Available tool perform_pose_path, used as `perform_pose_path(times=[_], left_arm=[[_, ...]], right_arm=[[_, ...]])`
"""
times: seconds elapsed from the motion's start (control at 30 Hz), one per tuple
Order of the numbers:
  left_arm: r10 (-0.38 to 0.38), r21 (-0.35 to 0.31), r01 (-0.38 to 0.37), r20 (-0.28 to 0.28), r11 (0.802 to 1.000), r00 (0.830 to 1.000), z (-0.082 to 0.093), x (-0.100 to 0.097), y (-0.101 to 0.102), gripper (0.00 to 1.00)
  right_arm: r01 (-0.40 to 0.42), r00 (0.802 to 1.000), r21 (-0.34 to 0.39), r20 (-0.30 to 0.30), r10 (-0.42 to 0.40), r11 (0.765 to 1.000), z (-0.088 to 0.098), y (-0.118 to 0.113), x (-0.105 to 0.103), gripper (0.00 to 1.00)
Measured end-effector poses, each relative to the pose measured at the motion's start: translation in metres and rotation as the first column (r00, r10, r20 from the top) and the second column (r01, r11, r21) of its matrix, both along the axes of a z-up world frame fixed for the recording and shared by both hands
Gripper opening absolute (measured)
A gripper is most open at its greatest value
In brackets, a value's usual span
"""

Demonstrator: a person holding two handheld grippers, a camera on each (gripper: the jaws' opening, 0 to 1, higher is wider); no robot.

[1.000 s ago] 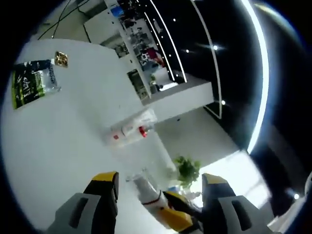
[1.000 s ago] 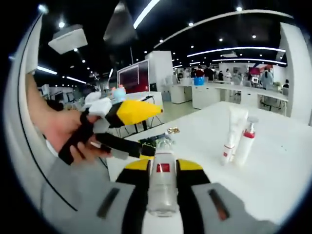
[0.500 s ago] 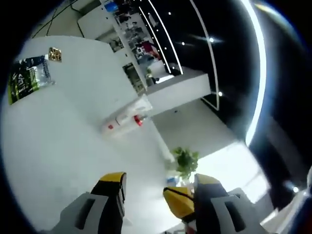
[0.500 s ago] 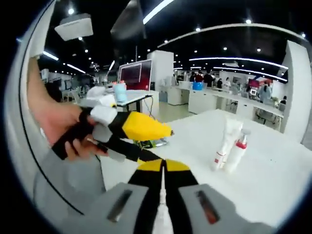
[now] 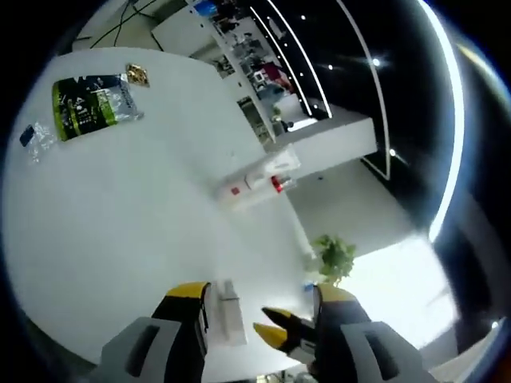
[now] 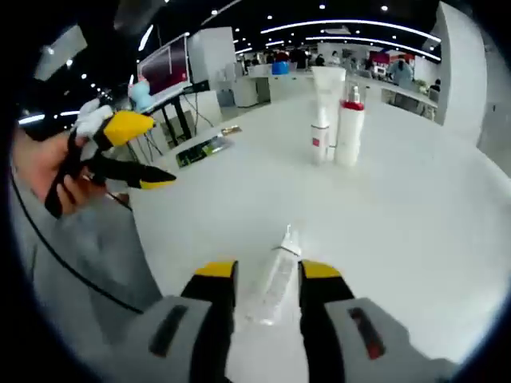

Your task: Arrange the skincare products in the storage area until every visible bottle or jar stands upright without overlapping.

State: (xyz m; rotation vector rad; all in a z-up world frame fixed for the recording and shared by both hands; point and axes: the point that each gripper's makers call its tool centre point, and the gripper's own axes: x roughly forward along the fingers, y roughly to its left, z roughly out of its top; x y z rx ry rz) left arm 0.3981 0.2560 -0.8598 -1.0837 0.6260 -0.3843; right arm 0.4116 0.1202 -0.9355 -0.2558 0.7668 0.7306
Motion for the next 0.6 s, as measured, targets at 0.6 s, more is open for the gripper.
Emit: perform_pose_path(times=[0.6], left_arm=[[-0.034,0.027,0.034,-0.020,0.999,0.999,-0.008,-0.021,-0.003,0.48]], right_arm=[[-0.097,0.992,-0.117,-0.093,0.086,0.988,-0.054,0.037,-0.008,0.22]])
